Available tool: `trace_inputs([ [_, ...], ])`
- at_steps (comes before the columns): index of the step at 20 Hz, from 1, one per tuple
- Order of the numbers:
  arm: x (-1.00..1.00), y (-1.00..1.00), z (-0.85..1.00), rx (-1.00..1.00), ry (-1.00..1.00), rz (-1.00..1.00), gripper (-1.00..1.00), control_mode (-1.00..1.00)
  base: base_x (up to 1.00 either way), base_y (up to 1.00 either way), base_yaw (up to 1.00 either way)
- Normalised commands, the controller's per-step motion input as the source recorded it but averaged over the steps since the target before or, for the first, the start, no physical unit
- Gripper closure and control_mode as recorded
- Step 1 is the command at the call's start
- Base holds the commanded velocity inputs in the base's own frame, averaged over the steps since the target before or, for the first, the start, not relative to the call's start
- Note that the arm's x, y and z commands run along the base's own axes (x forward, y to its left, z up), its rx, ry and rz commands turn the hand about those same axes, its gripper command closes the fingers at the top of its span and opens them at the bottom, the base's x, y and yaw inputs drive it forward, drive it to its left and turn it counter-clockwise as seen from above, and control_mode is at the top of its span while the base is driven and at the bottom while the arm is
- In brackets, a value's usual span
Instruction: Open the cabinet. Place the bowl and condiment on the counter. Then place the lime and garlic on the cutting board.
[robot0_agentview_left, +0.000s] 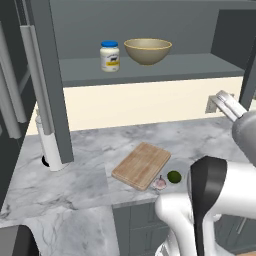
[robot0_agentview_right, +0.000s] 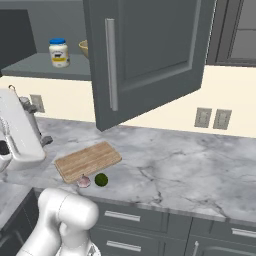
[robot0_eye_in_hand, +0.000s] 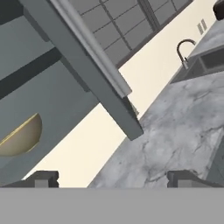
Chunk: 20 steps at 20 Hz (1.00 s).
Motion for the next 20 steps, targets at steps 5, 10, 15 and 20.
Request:
trace_inputs([
  [5, 0.68, 0.03, -0.05, 0.0, 0.0, -0.01, -1.0, -1.0, 0.0, 0.0, 0.0],
  [10, 0.57, -0.09, 0.0, -0.02, 0.0, -0.08, -1.0, -1.0, 0.0, 0.0, 0.0],
  [15, 0.33, -0.03, 0.0, -0.04, 0.0, -0.18, -1.0, -1.0, 0.0, 0.0, 0.0],
  [20, 0.35, 0.0, 0.05, -0.02, 0.0, -0.21, -1.0, -1.0, 0.0, 0.0, 0.0],
])
